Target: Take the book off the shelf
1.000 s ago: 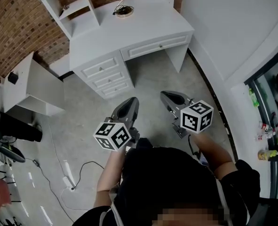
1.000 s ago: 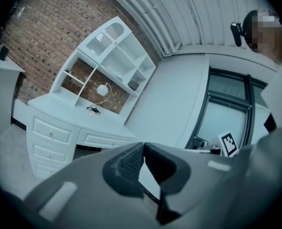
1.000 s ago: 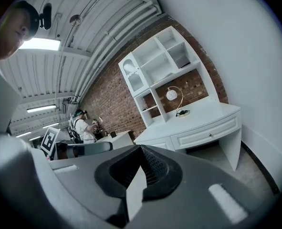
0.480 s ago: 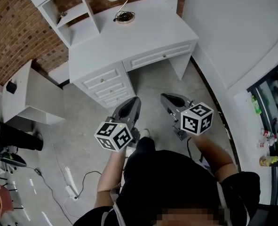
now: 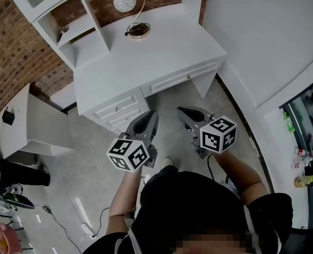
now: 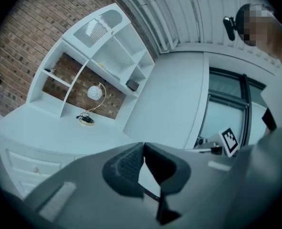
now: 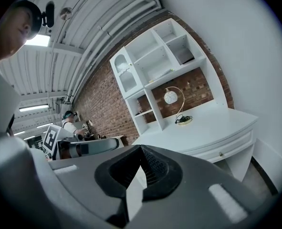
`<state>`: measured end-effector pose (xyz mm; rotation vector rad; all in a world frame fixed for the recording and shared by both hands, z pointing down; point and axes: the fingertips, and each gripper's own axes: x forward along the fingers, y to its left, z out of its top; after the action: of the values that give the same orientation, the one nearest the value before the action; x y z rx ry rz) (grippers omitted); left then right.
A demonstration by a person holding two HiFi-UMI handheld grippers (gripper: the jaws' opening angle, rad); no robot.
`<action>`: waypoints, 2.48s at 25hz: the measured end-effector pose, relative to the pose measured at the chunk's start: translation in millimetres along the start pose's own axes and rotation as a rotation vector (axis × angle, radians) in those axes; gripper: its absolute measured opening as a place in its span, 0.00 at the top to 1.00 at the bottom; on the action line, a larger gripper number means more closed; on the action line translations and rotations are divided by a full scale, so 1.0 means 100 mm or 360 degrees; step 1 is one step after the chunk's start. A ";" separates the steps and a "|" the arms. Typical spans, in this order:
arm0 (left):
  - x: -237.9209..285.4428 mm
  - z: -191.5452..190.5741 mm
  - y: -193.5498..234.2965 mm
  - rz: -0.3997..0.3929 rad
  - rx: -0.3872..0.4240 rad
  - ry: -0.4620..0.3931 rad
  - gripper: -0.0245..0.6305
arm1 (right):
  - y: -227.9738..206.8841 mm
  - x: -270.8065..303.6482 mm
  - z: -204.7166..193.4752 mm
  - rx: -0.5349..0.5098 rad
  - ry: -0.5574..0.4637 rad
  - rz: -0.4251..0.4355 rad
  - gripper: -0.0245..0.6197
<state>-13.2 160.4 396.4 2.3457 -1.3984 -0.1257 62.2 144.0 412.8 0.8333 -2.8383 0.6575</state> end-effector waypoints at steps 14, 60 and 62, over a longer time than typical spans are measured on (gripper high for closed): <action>0.29 0.21 0.74 -0.0028 -0.0020 0.0053 0.95 | -0.18 0.76 0.18 0.0014 0.0033 -0.0046 0.97; 2.51 1.84 1.57 0.0253 0.0261 -0.0167 0.95 | -1.96 2.02 2.10 -0.0199 -0.0073 0.0340 0.97; 2.55 1.92 1.59 0.0271 0.0281 -0.0180 0.95 | -2.00 2.07 2.18 -0.0209 -0.0082 0.0348 0.96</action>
<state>-71.9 -181.7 315.1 2.3777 -1.7209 -0.0904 -1.8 -204.0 337.4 0.5328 -3.0076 0.4718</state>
